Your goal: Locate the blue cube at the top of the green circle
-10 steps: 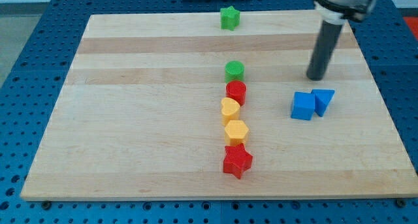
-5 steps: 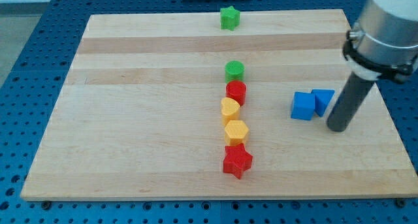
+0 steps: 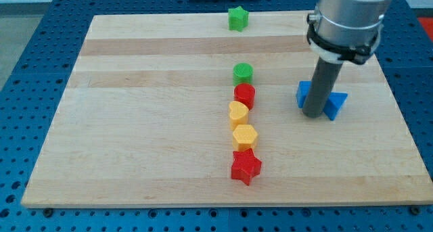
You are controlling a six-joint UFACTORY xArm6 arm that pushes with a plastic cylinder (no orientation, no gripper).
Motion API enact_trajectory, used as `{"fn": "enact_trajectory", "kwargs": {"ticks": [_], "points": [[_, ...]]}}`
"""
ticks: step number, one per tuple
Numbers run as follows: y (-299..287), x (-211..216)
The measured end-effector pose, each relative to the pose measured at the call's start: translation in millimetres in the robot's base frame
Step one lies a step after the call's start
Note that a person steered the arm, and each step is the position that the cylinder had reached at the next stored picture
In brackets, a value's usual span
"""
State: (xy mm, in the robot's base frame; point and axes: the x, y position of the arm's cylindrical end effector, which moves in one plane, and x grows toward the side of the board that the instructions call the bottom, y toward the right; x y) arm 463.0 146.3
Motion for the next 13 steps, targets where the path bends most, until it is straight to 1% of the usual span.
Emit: {"fn": "enact_trajectory", "kwargs": {"ticks": [2,4,5,7,8,10,13], "points": [[0.0,-49.4],[0.8,-91.5],[7.6,-105.5],[36.8,-127.9],[32.5,-138.3],[3.9,-156.1],[-19.7,-148.2]]}}
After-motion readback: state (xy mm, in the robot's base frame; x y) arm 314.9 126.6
